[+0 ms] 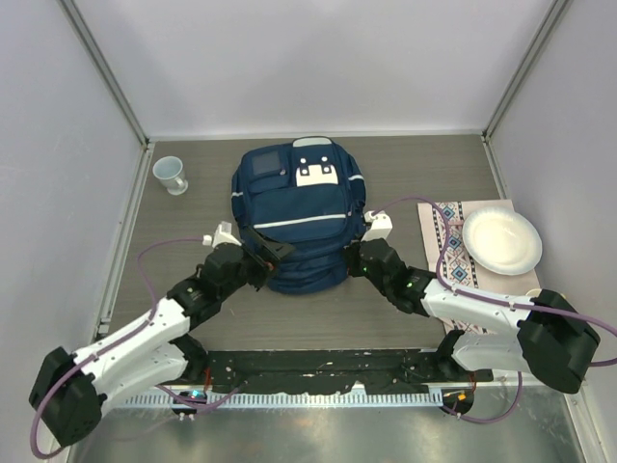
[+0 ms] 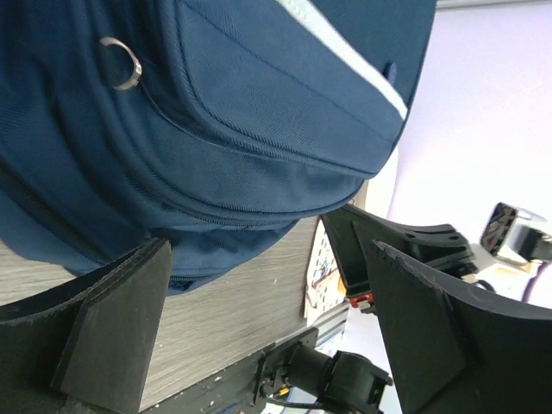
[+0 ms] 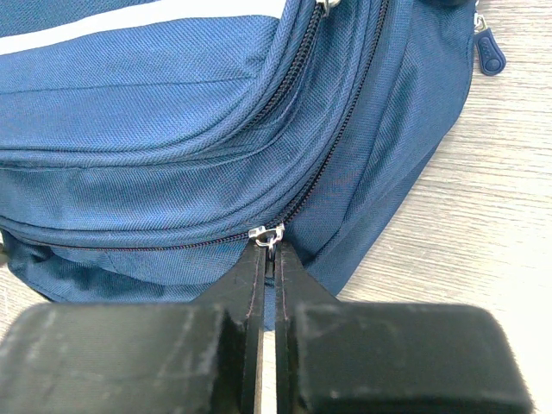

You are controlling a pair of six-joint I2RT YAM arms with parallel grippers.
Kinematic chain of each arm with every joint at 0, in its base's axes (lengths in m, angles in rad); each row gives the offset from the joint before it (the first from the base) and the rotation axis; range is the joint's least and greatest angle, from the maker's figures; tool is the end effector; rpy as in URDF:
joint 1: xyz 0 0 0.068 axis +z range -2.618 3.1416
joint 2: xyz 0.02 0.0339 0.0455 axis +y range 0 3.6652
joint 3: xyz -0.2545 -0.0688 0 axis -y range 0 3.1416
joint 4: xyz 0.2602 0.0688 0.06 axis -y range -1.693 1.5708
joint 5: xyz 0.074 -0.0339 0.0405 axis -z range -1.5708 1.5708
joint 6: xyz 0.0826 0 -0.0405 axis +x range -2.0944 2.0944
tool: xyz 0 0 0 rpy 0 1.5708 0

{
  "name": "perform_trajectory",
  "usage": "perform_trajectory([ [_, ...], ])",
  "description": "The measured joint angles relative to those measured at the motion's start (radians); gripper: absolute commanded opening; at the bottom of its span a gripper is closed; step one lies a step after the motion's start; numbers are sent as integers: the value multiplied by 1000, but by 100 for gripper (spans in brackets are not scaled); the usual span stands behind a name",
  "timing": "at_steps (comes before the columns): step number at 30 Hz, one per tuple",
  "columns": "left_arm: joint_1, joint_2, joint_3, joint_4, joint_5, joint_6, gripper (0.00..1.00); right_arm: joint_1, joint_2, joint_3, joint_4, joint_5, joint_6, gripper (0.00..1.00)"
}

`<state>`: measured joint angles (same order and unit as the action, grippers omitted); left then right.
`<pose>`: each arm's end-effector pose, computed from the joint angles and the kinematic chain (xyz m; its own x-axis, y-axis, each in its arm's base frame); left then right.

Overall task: Pack the student bag
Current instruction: Zip the student bag at the center of the board.

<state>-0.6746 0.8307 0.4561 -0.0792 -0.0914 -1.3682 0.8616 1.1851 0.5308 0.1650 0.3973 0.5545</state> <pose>0.2022 -0.1521 0.1936 -0.6154 -0.7569 -0.2200 -0.2231 0.4350 -0.8724 0.2195 0.2067 0.1680 -0.5116 0.1494 -0.8462 -0.2447 0.9187 0.3101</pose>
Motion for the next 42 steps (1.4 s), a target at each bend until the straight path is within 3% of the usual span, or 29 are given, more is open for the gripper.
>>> perform_trajectory([
  [7, -95, 206, 1, 179, -91, -58, 89, 0, 0, 0, 0, 0, 3, 1],
  [12, -99, 283, 2, 265, -140, -92, 72, 0, -1, 0, -1, 0, 3, 1],
  [18, -106, 321, 2, 285, -193, -105, 31, -2, -1, 0, 1, 2, 3, 1],
  [19, -106, 326, 2, 285, -200, -108, 19, -3, -1, 0, 3, 2, 3, 1],
  [23, -106, 327, 2, 293, -226, -117, 0, -3, -1, 0, 3, -3, 2, 1],
  [28, -106, 280, 2, 254, -241, -92, 0, -1, -1, 0, 7, -10, -1, 1],
  [33, -54, 158, 10, 116, -208, -9, 0, 6, -1, 0, 9, -21, -1, 1],
  [42, 244, 23, -4, -35, 138, 174, 0, -27, 0, 6, 59, -153, -2, 1],
])
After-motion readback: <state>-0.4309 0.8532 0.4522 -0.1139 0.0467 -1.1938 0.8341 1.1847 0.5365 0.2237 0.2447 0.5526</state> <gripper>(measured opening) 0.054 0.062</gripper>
